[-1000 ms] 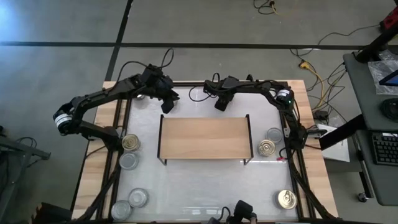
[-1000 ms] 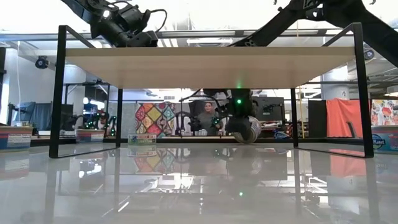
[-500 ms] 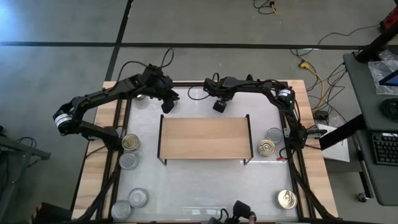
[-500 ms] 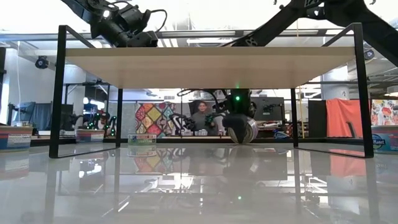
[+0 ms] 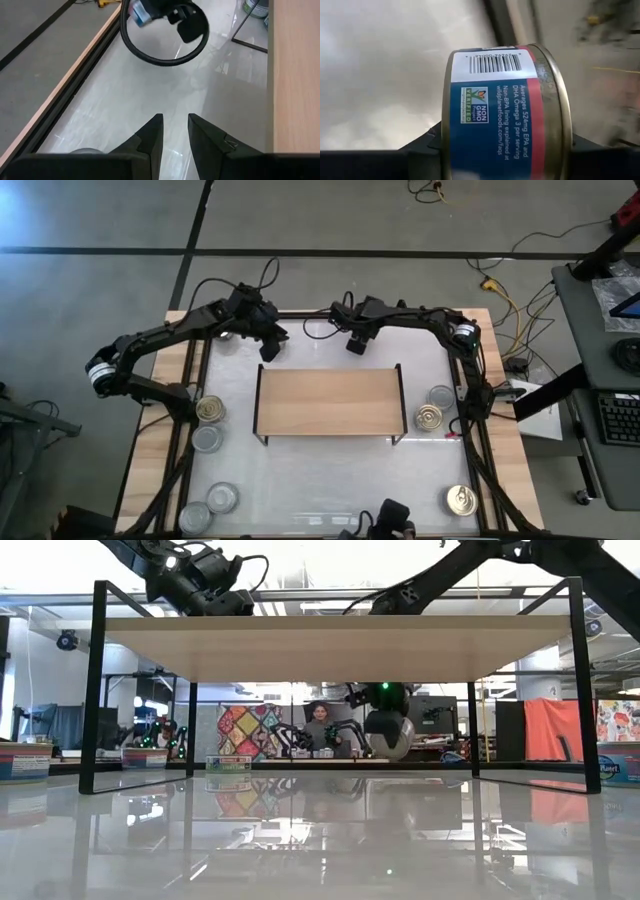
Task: Stack canned seafood by type on shelf
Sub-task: Put the blue-pink tuna can on the shelf
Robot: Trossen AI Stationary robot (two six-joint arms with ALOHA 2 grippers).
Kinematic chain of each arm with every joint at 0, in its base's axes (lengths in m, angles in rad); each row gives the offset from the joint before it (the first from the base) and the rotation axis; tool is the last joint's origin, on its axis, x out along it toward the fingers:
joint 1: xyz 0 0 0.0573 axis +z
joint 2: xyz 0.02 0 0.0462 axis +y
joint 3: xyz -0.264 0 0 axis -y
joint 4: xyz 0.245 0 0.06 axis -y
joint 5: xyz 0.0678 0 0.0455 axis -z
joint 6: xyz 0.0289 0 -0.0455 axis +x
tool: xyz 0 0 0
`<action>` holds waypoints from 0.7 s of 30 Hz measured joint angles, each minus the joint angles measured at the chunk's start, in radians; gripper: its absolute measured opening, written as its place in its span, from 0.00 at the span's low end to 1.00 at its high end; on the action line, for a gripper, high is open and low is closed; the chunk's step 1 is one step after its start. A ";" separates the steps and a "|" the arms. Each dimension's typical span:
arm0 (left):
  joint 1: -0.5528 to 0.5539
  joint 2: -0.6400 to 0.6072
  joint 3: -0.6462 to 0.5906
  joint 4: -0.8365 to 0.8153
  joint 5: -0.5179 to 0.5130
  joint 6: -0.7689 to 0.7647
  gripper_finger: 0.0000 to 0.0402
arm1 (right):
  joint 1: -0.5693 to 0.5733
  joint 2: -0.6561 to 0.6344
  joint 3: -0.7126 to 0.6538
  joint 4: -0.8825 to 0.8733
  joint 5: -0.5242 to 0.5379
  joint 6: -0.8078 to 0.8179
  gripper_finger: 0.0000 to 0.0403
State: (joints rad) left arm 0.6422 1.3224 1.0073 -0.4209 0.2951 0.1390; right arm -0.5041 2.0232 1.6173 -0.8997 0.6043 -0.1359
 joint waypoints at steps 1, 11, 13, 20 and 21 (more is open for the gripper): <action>0.000 0.000 0.000 0.003 0.000 -0.001 0.19 | -0.004 0.000 -0.002 0.009 0.029 -0.015 0.43; 0.000 0.000 0.000 -0.005 0.000 -0.018 0.19 | -0.046 0.075 -0.010 0.034 0.121 -0.037 0.48; 0.000 0.000 0.000 -0.009 0.000 -0.018 0.19 | -0.045 0.086 -0.010 0.040 0.129 -0.056 0.51; 0.000 0.000 0.000 -0.010 0.001 -0.018 0.19 | -0.044 0.091 -0.009 0.043 0.092 -0.044 0.55; 0.000 0.000 0.000 -0.011 0.001 -0.018 0.19 | -0.044 0.091 -0.008 0.041 0.080 -0.046 0.56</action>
State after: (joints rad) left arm 0.6422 1.3228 1.0073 -0.4316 0.2958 0.1207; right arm -0.5480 2.1139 1.6093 -0.8586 0.6843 -0.1815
